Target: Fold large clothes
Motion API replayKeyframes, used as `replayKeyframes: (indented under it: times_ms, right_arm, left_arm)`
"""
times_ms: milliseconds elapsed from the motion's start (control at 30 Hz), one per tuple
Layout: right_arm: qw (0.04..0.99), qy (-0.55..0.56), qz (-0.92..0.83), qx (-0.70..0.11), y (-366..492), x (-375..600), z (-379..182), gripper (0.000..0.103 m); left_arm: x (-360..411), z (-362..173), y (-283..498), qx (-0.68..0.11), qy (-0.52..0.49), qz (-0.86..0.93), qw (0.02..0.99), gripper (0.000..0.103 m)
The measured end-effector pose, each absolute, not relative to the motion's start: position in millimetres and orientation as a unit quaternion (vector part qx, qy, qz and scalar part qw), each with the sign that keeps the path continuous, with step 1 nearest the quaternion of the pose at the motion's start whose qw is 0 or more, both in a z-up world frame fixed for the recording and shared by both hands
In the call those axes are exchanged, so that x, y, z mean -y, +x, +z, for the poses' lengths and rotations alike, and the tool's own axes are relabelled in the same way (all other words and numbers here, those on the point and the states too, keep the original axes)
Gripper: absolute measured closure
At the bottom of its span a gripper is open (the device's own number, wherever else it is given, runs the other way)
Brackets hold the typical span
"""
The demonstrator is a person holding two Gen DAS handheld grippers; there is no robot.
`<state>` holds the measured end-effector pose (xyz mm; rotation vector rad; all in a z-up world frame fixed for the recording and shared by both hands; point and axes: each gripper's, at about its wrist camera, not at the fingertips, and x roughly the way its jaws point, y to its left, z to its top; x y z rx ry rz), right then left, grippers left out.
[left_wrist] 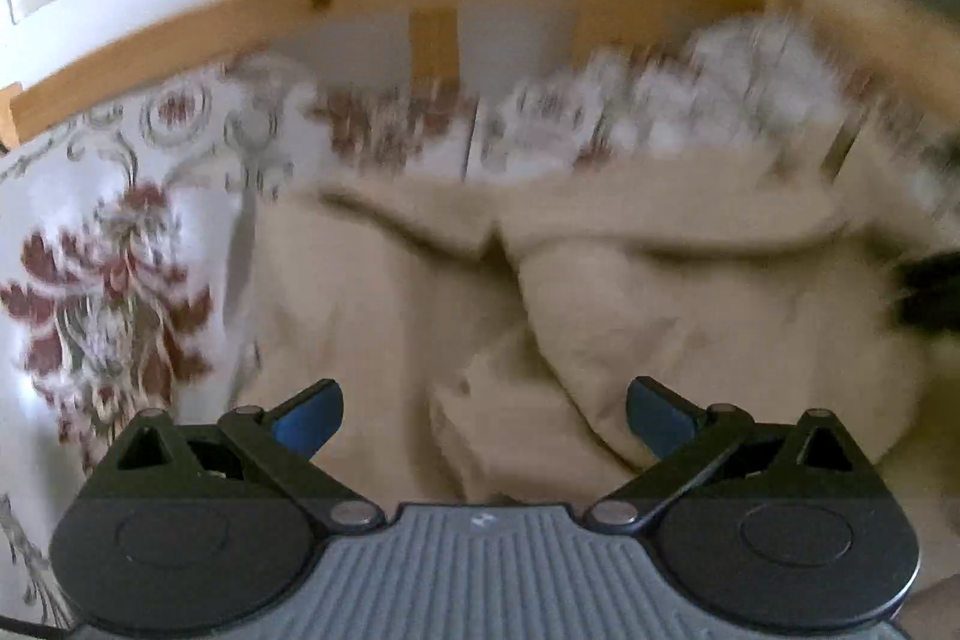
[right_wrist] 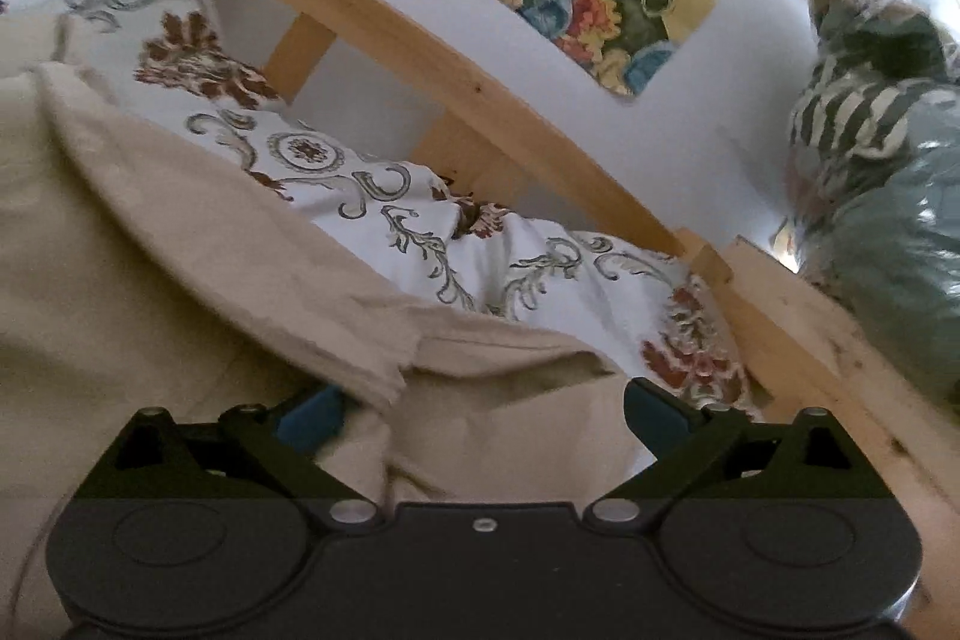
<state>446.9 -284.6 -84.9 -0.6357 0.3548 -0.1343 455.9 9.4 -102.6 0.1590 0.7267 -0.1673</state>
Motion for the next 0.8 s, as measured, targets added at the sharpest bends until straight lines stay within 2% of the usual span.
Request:
replayKeyframes:
  times_ms: [200,333,400,533,700,800]
  right_arm:
    - [0.956,-0.188,-0.074,-0.212,371,315,-66,0.001]
    - [0.931,-0.232,-0.083,-0.268,363,317,-80,0.004]
    - [0.938,-0.202,-0.077,-0.269,351,322,-69,0.001]
    - [0.962,-0.105,-0.008,-0.253,311,326,-39,0.001]
    - [0.948,-0.161,0.082,-0.261,263,293,-6,0.001]
    - [0.914,-0.203,0.167,-0.31,234,268,9,0.001]
  left_arm:
    - [-19,-116,454,-0.392,0.057,-0.054,0.917,0.0]
    - [-41,-89,422,-0.386,0.029,-0.053,0.921,0.001]
    - [-54,-73,397,-0.367,0.033,-0.085,0.926,0.001]
    - [-71,-43,345,-0.348,0.075,-0.112,0.928,0.0]
    - [-81,-7,275,-0.33,0.075,-0.159,0.927,0.0]
    - [-72,-4,227,-0.305,0.085,-0.207,0.926,0.0]
